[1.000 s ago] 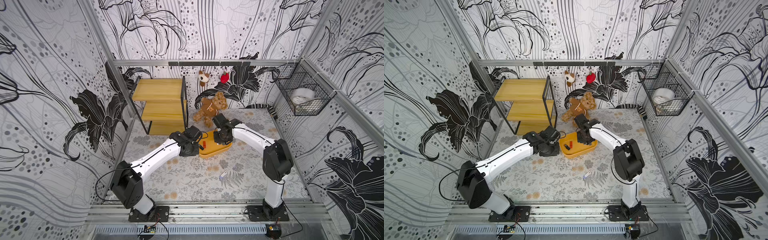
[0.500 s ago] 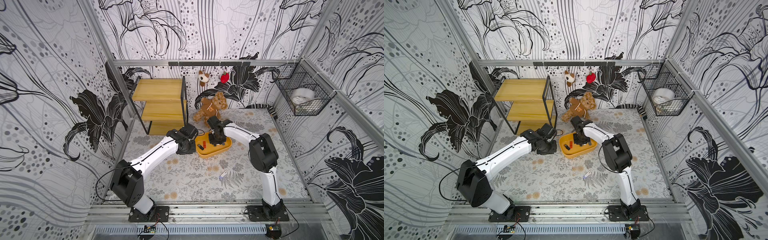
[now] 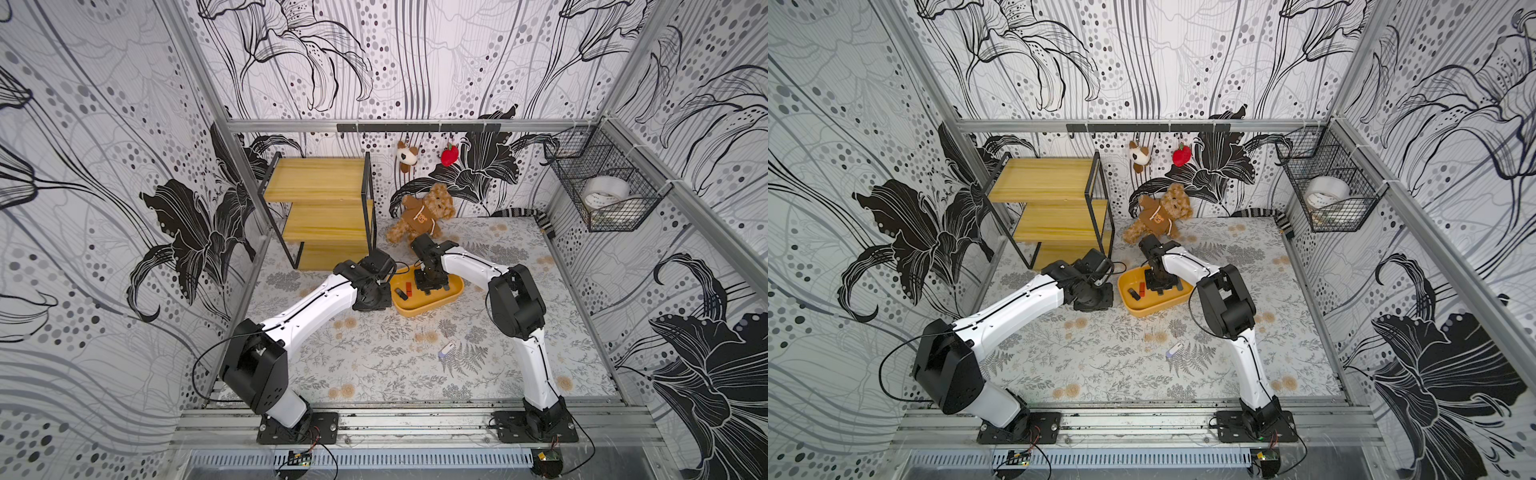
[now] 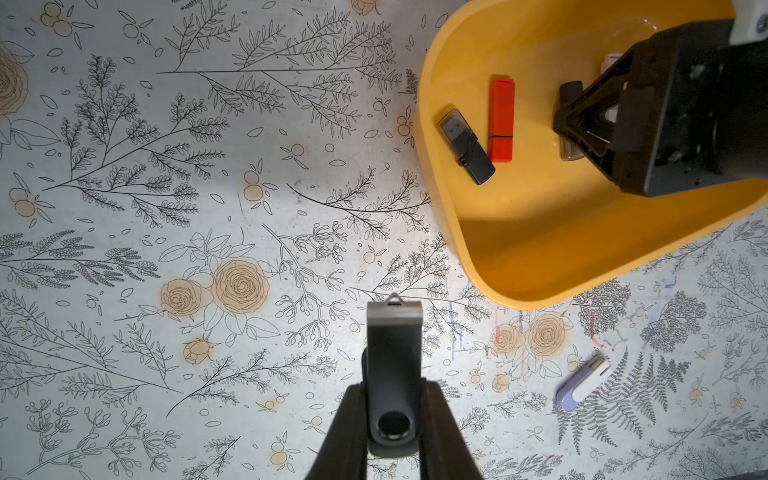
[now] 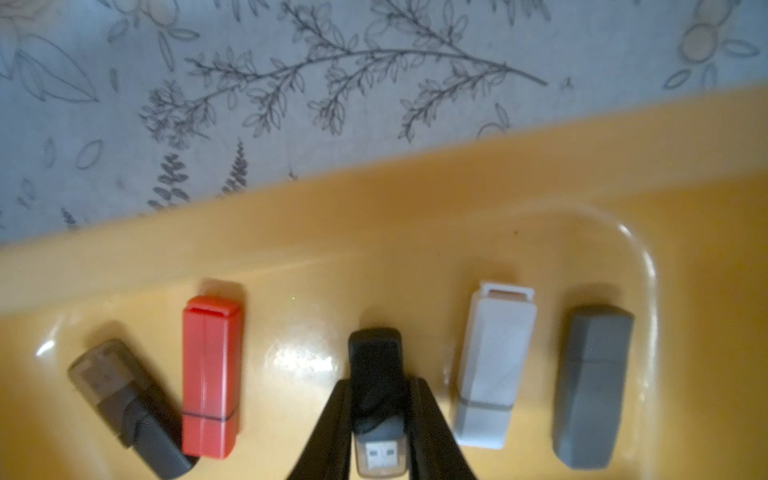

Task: Put the usb flash drive into the storage box
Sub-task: Place the USB flash in the storage box.

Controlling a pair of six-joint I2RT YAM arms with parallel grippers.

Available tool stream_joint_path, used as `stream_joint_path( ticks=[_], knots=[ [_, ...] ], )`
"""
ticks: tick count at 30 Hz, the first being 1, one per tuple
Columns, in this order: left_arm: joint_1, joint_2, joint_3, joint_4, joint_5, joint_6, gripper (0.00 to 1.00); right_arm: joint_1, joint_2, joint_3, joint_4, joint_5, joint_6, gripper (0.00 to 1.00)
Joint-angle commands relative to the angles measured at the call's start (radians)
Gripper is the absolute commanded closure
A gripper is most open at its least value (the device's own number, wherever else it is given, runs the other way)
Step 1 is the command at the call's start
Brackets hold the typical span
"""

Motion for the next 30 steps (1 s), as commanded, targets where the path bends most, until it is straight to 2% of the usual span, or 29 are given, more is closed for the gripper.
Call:
stream_joint_path(
  ticks=[1, 15, 19, 23, 26, 30],
  knots=[
    [0.004, -0.014, -0.014, 0.025, 0.005, 0.009, 1.00, -0.008, 0.038, 0.013, -0.022, 0.028, -0.004, 1.00],
    [0.003, 0.032, 0.036, 0.033, 0.016, 0.022, 1.00, -0.022, 0.054, 0.027, -0.043, 0.050, 0.007, 1.00],
    [0.004, 0.048, 0.058, 0.032, 0.016, 0.028, 1.00, -0.022, 0.035, 0.017, -0.037, 0.061, 0.009, 0.75],
    [0.004, 0.049, 0.067, 0.033, 0.017, 0.034, 1.00, -0.023, -0.001, 0.000, -0.025, 0.070, 0.013, 0.58],
    [0.007, 0.067, 0.076, 0.021, 0.036, 0.044, 1.00, -0.025, -0.034, 0.006, -0.035, 0.084, 0.026, 0.56],
    [0.006, 0.116, 0.136, -0.003, 0.043, 0.078, 1.00, -0.024, -0.181, -0.073, 0.029, 0.112, 0.078, 0.54]
  ],
)
